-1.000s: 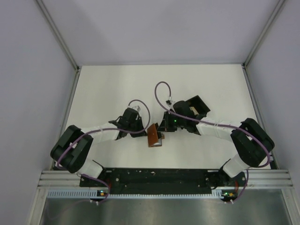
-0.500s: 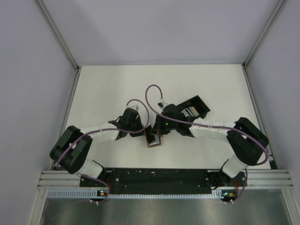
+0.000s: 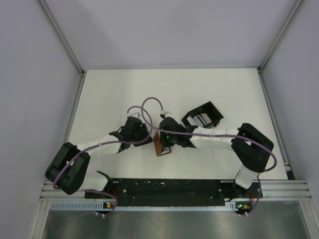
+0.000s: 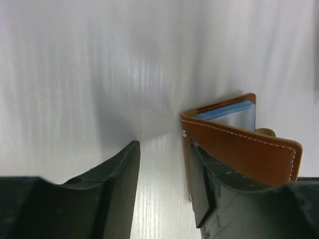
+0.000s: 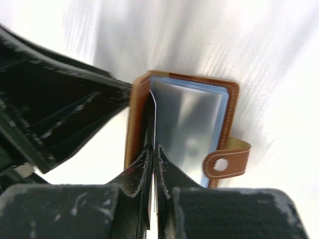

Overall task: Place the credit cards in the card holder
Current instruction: Open the card holder at the center of the board.

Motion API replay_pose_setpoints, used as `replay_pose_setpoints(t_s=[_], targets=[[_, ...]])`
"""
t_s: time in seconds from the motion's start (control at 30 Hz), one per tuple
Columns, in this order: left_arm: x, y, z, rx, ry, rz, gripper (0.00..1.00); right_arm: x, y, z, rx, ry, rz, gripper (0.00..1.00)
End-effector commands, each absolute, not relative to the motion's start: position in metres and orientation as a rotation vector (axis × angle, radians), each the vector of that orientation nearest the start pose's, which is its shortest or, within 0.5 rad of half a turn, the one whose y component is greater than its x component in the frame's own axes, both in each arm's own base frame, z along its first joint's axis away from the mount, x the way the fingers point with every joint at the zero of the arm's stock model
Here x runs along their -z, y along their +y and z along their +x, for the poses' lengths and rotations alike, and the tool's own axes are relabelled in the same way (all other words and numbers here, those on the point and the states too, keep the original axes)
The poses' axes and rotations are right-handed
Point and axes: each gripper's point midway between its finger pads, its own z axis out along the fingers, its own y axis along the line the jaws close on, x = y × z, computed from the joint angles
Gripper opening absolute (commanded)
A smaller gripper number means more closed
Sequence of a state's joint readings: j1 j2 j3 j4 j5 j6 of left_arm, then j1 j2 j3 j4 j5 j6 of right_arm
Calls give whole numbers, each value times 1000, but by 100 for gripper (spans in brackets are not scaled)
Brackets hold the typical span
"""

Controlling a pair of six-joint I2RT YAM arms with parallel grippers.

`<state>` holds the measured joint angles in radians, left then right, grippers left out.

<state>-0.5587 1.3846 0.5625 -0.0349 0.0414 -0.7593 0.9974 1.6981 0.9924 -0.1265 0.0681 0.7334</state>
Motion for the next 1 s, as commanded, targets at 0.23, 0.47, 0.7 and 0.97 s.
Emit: replay_pose_setpoints(t_s=[0.23,0.47,0.7,0.97], targets=[[-72,-169,244,604,2380,-354,69,-59,359,228,-493,2453,-341,0],[-96,-191,252,786,2299,-379,75,-67,366,226,-570,2422,-342,0],[-110,-208,274,835,2276,-426,79,-70,368,226,-598,2404,-357,0],[-123,-215,287,885,2216,-460,87,-70,370,225,-608,2401,-361,0]])
